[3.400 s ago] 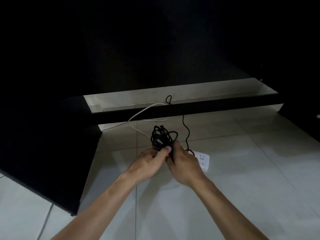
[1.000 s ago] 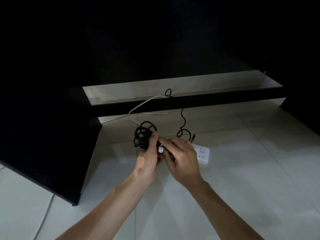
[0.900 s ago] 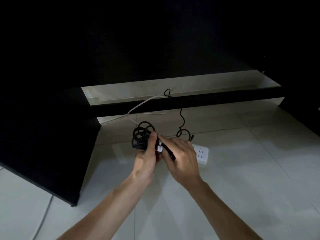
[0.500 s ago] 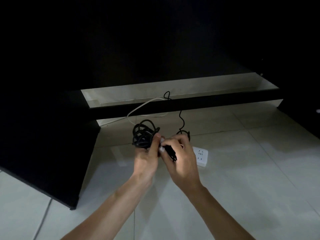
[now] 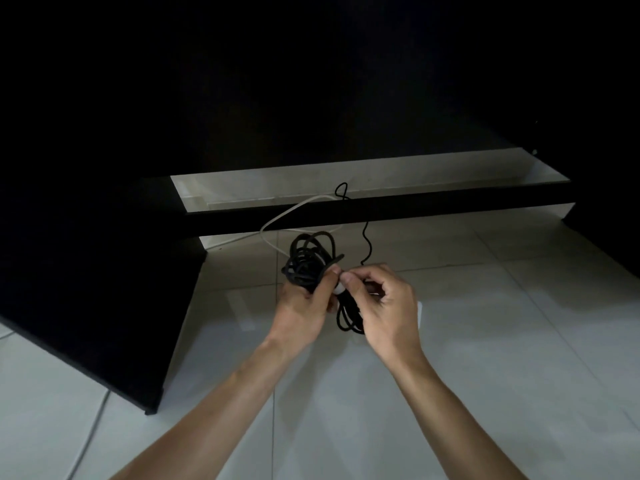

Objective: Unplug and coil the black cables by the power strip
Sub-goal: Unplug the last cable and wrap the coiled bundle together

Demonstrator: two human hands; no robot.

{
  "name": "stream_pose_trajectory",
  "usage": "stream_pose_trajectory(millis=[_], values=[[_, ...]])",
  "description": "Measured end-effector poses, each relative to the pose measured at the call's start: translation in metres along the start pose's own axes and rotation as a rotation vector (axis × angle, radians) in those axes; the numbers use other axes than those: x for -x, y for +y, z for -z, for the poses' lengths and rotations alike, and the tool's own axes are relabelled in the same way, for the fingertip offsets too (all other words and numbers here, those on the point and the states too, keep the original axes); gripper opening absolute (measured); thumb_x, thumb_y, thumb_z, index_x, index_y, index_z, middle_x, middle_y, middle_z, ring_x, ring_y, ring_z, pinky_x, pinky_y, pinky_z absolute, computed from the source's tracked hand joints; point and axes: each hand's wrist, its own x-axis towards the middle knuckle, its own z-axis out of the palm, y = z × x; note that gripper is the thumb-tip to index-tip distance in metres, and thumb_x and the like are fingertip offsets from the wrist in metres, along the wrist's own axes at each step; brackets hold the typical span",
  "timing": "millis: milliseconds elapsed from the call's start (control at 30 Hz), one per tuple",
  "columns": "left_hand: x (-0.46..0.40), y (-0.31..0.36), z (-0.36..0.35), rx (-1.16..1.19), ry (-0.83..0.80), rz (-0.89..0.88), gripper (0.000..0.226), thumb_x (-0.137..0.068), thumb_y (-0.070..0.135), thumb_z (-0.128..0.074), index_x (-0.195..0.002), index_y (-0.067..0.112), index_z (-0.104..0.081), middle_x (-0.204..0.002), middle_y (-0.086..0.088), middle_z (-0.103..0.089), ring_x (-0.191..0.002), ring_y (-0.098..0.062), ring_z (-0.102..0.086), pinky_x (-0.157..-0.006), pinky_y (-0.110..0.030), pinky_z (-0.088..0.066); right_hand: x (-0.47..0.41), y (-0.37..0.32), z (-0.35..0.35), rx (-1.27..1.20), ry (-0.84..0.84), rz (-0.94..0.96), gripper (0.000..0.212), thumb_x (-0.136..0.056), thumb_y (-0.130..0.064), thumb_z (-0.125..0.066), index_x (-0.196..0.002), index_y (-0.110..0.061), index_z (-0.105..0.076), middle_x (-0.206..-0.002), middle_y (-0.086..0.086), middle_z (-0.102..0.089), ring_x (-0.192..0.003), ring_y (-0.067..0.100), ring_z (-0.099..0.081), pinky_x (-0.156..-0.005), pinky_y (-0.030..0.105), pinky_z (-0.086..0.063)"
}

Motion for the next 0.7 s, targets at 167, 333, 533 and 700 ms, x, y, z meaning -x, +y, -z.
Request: stream_pose_trajectory(millis=[167,333,533,700], values=[[0.000,-0.002,-0.003,0.096,0.022,0.037,0.019,-0.095,0.028,-0.059,-0.082,0.021,-0.069,-0.069,0.004,-0.069,-0.059,-0.015,-0.065,-0.060,-0.034,-0.057,-0.001,0.001,-0.003,-0.129,-0.072,-0.248,0.015,-0.090,-0.022,-0.072,-0.098,-0.019,-0.060,-0.081,-0.002,-0.068,-0.075,0.010,-0.065,-0.068,0.021,-0.048],[0.002,-0.002,0.001,0.136,-0.058,0.048,0.021,-0.096,0.024,-0.057,-0.096,0.007,-0.070,-0.077,-0.004,-0.071,-0.061,-0.007,-0.066,-0.058,-0.021,-0.054,-0.010,0.010,0.006,-0.201,-0.281,-0.549,0.024,-0.088,-0.037,-0.072,-0.104,-0.022,-0.065,-0.097,0.001,-0.075,-0.093,0.021,-0.071,-0.075,0.028,-0.055],[0.002,-0.008,0.005,0.027,-0.193,0.018,0.022,-0.096,0.026,-0.057,-0.079,0.017,-0.067,-0.066,0.002,-0.068,-0.058,-0.013,-0.063,-0.059,-0.027,-0.053,-0.010,0.016,0.020,-0.328,-0.525,-0.636,0.043,-0.093,-0.040,-0.065,-0.111,-0.001,-0.067,-0.104,0.025,-0.072,-0.102,0.034,-0.069,-0.092,0.041,-0.050],[-0.001,-0.008,0.007,-0.079,-0.230,0.046,0.021,-0.096,0.022,-0.058,-0.077,0.026,-0.064,-0.054,0.009,-0.063,-0.050,-0.004,-0.059,-0.052,-0.016,-0.047,0.001,0.008,0.017,-0.331,-0.412,-0.559,0.028,-0.097,-0.018,-0.062,-0.097,0.009,-0.058,-0.079,0.016,-0.074,-0.073,0.020,-0.074,-0.061,0.023,-0.055]])
